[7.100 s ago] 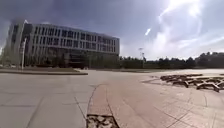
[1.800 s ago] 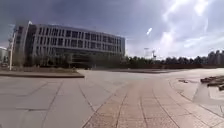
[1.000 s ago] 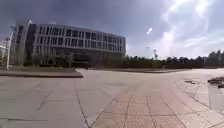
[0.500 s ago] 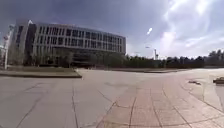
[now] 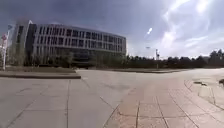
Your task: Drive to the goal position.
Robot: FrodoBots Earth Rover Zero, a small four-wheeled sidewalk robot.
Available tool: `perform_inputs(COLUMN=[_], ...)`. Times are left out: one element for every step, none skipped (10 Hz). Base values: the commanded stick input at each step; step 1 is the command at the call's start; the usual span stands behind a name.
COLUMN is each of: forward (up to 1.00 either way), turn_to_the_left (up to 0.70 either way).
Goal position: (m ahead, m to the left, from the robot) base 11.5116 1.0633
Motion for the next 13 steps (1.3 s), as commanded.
perform_inputs(forward=[0.50, 0.50, 0.50, 0.50, 0.50, 0.50, 0.50, 0.50, 0.50, 0.50, 0.50, 0.50, 0.50], turn_to_the_left=[0.00, 0.00, 0.00, 0.00, 0.00, 0.00, 0.00, 0.00, 0.00, 0.00, 0.00, 0.00, 0.00])
